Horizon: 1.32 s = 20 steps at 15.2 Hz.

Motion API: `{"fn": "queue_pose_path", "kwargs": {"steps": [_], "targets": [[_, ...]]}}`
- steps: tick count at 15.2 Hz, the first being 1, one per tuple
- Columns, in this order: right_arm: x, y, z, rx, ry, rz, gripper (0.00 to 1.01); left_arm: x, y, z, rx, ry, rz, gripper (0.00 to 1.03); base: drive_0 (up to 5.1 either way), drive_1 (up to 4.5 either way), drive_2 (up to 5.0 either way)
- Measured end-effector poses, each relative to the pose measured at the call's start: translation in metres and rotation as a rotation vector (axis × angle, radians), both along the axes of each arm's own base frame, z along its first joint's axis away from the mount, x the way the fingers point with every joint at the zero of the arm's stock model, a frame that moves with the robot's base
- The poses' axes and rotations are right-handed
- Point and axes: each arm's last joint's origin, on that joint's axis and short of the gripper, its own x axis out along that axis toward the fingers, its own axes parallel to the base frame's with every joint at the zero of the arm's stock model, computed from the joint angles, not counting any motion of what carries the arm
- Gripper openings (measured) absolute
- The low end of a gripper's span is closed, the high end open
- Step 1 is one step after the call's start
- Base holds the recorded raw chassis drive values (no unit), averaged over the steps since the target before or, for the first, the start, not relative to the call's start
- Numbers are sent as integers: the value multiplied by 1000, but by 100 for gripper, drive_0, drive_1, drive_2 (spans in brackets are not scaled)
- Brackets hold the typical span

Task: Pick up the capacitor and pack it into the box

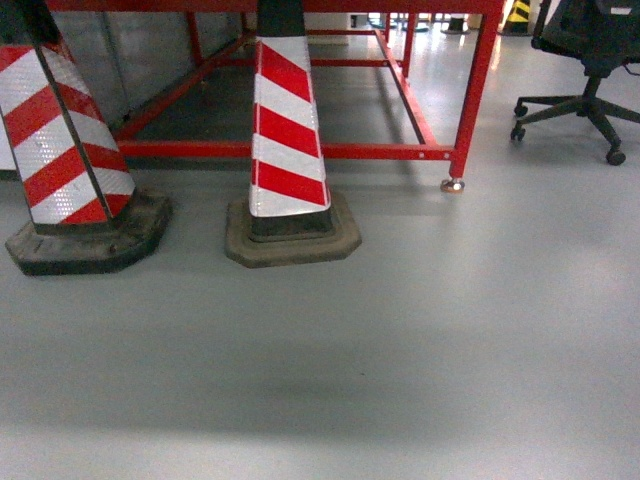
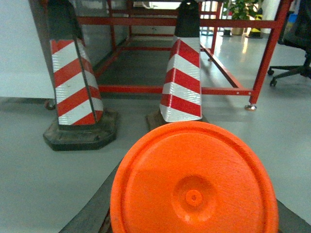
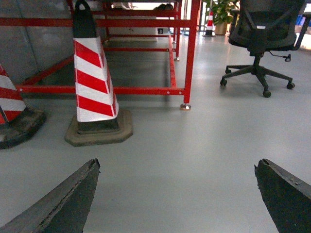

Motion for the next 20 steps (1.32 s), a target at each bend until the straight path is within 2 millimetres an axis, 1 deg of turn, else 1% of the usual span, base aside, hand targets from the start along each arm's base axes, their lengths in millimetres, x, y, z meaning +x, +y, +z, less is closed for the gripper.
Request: {"fn": "queue_pose_path", "kwargs": {"steps": [20], "targets": [[0, 0, 1, 0, -6, -1, 98, 0, 0, 0, 0, -2, 1, 44, -496, 241, 241]]}}
